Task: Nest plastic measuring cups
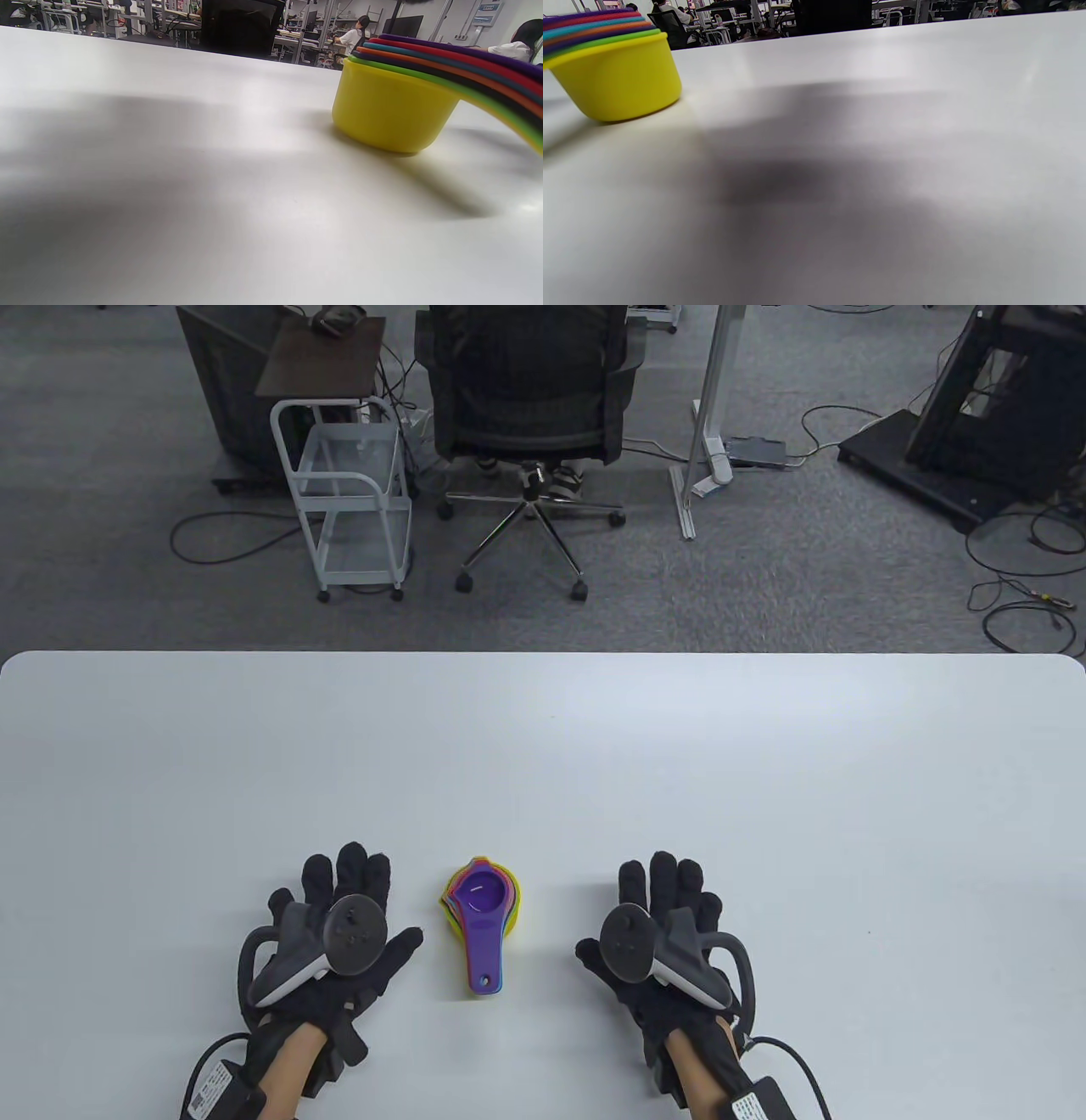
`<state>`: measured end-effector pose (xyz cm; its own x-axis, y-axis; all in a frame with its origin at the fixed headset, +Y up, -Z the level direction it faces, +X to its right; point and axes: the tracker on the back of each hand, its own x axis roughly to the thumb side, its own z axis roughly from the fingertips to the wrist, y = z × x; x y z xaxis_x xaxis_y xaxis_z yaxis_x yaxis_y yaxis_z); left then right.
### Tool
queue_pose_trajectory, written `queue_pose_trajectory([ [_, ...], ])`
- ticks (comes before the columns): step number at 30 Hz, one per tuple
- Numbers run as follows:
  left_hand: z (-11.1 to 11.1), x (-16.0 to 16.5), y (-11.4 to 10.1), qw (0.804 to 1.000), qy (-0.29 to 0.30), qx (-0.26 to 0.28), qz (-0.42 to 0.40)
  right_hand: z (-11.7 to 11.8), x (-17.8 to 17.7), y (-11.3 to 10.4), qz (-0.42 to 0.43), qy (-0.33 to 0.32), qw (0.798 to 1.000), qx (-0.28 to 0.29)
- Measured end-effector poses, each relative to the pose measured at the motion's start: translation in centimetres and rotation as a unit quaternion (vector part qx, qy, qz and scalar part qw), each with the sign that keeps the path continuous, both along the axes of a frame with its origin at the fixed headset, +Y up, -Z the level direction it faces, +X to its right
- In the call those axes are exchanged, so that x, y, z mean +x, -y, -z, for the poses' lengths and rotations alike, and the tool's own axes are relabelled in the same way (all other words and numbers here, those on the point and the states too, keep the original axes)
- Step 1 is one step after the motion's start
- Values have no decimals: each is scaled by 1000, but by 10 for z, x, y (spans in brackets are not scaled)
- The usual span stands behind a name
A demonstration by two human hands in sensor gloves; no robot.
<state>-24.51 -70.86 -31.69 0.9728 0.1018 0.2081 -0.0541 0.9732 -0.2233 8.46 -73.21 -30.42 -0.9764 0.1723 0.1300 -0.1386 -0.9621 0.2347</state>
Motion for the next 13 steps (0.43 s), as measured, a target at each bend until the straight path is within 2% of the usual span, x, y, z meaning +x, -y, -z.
queue_pose_trajectory([
  [13, 2, -1, 4, 1000, -10, -21, 8, 2, 2, 3, 7, 5, 1000, -20],
])
